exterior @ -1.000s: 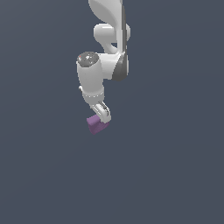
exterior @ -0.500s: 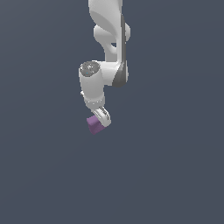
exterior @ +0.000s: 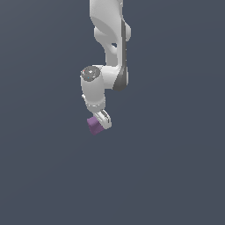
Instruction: Pick up the object and move it to a goal position.
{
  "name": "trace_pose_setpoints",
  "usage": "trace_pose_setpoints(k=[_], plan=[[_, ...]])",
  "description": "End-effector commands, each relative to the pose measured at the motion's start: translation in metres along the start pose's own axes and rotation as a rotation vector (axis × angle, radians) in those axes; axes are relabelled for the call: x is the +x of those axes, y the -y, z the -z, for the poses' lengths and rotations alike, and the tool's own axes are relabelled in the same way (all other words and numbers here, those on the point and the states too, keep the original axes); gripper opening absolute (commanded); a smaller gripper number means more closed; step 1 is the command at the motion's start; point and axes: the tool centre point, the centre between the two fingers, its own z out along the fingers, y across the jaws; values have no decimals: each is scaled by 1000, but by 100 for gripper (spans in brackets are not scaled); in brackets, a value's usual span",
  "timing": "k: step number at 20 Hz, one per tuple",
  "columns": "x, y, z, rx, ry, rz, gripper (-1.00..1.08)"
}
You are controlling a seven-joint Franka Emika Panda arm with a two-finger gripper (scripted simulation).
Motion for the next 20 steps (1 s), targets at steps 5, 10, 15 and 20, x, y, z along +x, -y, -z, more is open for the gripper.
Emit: trace_pose_setpoints(k=[5,10,15,20], plan=[[0,0,-1,-1,0,0,-100],[-1,3,0,0,0,0,-100],[-6,21,3,0,0,0,-100],[-16,52,8,0,0,0,-100]])
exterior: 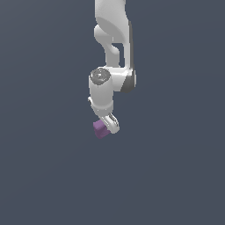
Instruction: Pick up the object and move it to a goal position.
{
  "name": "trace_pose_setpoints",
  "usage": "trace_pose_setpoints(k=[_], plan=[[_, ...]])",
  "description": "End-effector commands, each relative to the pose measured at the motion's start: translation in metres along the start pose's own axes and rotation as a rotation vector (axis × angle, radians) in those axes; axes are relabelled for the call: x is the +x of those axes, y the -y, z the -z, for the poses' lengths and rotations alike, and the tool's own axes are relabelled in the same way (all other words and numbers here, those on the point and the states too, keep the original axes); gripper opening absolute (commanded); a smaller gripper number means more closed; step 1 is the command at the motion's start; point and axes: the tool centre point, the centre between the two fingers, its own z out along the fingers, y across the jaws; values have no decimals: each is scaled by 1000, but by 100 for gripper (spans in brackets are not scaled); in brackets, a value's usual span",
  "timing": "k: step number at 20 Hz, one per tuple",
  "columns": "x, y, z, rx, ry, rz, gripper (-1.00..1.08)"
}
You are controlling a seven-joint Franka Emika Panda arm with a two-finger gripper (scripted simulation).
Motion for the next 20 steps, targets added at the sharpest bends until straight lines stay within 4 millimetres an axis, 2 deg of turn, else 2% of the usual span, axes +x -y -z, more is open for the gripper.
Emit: trace_pose_setpoints(k=[1,12,20], plan=[[-6,18,3,1,0,1,-100],[-33,111,17,0,0,0,-100],[-48,168,26,0,0,0,-100]])
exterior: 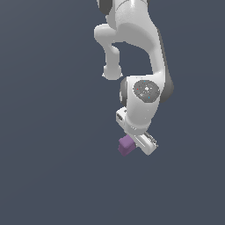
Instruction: Pick up the object and move it to a goal position.
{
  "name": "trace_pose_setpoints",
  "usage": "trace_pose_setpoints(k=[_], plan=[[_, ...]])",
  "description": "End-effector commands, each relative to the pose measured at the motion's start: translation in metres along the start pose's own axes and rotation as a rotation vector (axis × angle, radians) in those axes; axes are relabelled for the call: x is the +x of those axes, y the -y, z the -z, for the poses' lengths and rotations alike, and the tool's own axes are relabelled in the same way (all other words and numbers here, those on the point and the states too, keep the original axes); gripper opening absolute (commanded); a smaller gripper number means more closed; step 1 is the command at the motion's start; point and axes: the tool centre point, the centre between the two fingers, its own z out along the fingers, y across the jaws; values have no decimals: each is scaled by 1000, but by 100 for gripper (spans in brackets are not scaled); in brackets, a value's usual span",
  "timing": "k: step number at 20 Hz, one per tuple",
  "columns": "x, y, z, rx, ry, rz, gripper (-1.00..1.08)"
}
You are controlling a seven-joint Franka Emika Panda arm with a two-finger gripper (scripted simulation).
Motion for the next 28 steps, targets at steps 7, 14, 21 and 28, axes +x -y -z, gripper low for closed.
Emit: trace_pose_setpoints(k=[7,14,21,28], plan=[[-13,50,8,0,0,-1,-100],[-20,81,13,0,0,-1,-100],[-24,99,15,0,0,-1,-100],[-25,106,16,0,0,-1,-100]])
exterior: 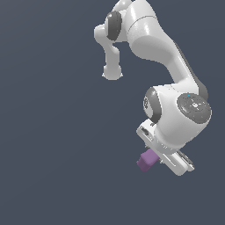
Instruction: Pick up the object and move it to a goal position.
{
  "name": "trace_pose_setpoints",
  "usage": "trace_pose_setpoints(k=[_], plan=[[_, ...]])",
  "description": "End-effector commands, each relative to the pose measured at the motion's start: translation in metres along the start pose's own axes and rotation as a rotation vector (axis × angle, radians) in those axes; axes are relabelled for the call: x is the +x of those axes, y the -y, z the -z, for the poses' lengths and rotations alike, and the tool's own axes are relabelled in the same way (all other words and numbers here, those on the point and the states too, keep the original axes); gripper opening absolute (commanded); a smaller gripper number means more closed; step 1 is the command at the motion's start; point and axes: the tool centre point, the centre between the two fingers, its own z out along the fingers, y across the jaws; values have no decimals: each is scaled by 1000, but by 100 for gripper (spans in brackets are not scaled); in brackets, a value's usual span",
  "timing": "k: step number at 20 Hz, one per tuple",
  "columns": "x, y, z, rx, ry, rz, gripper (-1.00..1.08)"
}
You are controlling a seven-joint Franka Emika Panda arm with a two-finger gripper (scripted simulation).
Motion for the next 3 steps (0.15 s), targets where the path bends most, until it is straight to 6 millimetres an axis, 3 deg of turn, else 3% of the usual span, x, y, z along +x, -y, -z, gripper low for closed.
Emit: trace_pose_setpoints(k=[1,3], plan=[[0,2,1,1,0,0,-100],[0,2,1,1,0,0,-100]])
